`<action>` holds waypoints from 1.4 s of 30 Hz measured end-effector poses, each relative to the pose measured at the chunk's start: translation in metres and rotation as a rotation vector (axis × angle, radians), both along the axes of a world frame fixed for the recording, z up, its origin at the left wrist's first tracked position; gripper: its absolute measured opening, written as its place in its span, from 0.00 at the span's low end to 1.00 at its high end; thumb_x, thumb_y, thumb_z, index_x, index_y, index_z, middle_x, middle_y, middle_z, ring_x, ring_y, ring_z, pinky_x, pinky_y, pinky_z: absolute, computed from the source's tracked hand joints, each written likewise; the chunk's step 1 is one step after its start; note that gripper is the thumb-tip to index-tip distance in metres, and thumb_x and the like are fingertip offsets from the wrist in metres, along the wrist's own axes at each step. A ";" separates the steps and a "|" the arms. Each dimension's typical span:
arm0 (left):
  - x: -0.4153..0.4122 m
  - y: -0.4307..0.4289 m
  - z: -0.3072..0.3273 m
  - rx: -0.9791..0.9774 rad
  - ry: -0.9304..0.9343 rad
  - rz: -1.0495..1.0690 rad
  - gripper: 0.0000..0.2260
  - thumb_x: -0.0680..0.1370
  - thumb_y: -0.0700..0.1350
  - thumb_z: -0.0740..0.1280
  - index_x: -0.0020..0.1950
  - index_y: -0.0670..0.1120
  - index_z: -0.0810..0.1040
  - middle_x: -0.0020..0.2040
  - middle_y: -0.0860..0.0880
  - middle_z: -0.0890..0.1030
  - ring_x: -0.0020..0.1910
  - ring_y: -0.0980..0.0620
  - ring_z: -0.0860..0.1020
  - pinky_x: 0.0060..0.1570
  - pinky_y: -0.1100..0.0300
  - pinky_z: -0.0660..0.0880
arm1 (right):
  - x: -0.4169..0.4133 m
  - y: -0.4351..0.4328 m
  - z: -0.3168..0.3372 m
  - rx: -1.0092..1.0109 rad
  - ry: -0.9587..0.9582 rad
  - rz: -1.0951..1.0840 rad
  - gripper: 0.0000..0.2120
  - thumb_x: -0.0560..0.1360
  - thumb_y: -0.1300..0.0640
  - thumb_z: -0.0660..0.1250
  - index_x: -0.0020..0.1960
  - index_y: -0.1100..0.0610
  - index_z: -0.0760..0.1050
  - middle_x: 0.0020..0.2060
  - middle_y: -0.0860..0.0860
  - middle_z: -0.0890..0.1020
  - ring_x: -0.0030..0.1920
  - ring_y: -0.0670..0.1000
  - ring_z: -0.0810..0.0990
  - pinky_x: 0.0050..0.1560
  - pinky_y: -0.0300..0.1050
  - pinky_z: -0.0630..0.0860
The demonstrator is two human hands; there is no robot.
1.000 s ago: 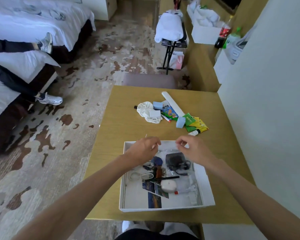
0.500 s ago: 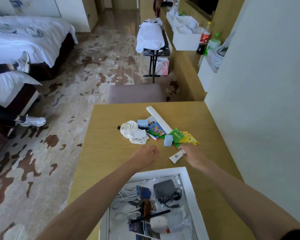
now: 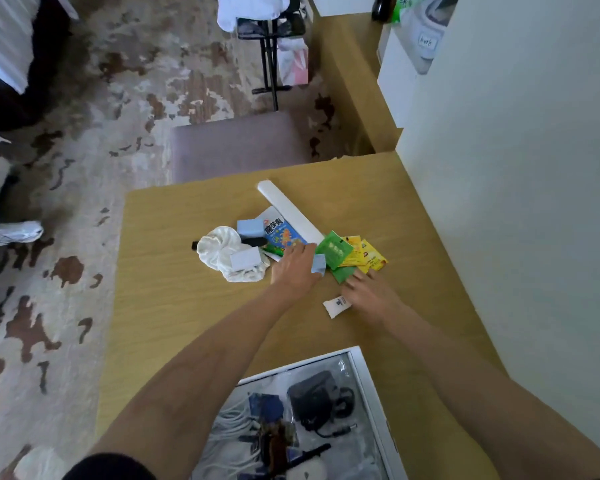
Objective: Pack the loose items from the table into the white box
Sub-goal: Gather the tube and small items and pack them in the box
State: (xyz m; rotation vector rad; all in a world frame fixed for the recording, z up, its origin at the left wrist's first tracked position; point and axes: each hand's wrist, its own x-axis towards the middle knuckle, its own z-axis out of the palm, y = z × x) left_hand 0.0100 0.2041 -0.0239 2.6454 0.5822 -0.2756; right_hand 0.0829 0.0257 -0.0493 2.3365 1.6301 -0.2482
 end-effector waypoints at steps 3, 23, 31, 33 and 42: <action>0.006 -0.005 -0.011 0.031 -0.020 -0.009 0.20 0.75 0.50 0.68 0.64 0.45 0.69 0.64 0.44 0.73 0.67 0.43 0.67 0.52 0.46 0.73 | 0.002 -0.007 -0.003 0.076 0.068 -0.075 0.17 0.75 0.56 0.66 0.63 0.57 0.70 0.60 0.55 0.75 0.62 0.57 0.71 0.59 0.52 0.67; -0.172 -0.015 0.114 -0.760 -0.583 0.476 0.14 0.67 0.46 0.77 0.48 0.51 0.75 0.44 0.52 0.81 0.38 0.62 0.77 0.36 0.69 0.74 | -0.083 -0.008 0.150 0.658 1.013 -0.347 0.01 0.79 0.49 0.62 0.50 0.45 0.72 0.32 0.43 0.74 0.32 0.44 0.72 0.34 0.42 0.70; -0.281 -0.048 0.113 -0.635 -0.604 0.382 0.18 0.66 0.54 0.75 0.51 0.52 0.75 0.45 0.57 0.82 0.42 0.60 0.79 0.37 0.69 0.71 | -0.170 0.004 0.161 0.530 1.080 -0.139 0.11 0.66 0.44 0.77 0.38 0.42 0.74 0.27 0.41 0.71 0.27 0.40 0.66 0.27 0.32 0.62; -0.302 -0.056 0.105 -0.639 -0.561 0.367 0.17 0.67 0.51 0.75 0.52 0.51 0.75 0.47 0.54 0.81 0.42 0.58 0.78 0.38 0.69 0.72 | -0.190 0.001 0.153 0.453 1.055 -0.099 0.11 0.66 0.46 0.78 0.40 0.40 0.76 0.28 0.41 0.76 0.26 0.39 0.69 0.25 0.31 0.62; -0.365 -0.078 0.077 -0.110 -0.115 -0.041 0.30 0.69 0.54 0.73 0.68 0.52 0.66 0.66 0.52 0.73 0.67 0.53 0.67 0.66 0.56 0.65 | -0.243 -0.043 0.101 0.194 0.822 -0.008 0.16 0.63 0.43 0.73 0.46 0.49 0.80 0.38 0.44 0.82 0.38 0.42 0.80 0.35 0.41 0.77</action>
